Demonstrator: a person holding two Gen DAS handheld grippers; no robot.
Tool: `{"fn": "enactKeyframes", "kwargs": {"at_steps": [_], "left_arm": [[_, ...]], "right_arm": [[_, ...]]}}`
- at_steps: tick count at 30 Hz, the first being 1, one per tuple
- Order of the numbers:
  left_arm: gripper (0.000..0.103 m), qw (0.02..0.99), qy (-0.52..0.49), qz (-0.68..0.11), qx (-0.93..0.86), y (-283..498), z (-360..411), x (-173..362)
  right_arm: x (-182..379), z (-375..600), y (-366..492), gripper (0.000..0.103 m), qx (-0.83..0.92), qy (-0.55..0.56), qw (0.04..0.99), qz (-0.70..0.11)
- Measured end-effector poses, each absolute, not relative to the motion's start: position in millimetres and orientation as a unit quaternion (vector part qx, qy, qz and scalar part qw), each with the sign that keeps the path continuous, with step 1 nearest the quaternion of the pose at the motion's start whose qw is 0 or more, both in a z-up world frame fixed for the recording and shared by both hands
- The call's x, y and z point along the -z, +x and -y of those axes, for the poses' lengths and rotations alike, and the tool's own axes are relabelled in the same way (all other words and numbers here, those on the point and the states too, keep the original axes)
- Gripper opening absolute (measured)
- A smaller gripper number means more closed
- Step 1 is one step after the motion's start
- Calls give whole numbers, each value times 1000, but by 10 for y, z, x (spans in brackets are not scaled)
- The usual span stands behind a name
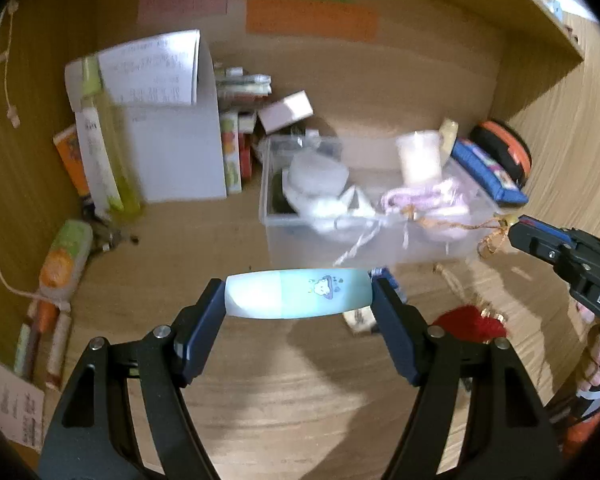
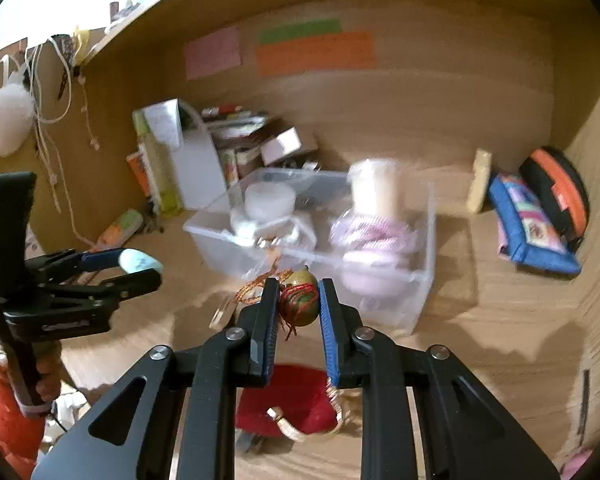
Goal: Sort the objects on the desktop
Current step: 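Grasp the pale blue tube with the left tool while the right tool grasps the gold bell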
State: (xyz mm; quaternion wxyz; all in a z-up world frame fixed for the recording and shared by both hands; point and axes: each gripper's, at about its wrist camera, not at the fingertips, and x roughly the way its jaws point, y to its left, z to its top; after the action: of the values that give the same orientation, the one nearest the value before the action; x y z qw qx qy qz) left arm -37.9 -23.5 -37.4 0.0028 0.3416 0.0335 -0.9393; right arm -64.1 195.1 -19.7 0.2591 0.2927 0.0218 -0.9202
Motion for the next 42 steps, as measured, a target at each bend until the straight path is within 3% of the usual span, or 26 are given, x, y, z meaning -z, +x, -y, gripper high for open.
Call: {"fn": "enactKeyframes", "kwargs": {"at_steps": [16, 42], "left_arm": [[73, -24, 311, -51, 949, -803, 252, 26], [73, -30, 361, -48, 931, -1541, 225, 427]], "right_arm": [[-111, -1904, -1020, 17, 935, 260, 241, -21], [261, -2066, -1662, 17, 926, 328, 184, -25]]}}
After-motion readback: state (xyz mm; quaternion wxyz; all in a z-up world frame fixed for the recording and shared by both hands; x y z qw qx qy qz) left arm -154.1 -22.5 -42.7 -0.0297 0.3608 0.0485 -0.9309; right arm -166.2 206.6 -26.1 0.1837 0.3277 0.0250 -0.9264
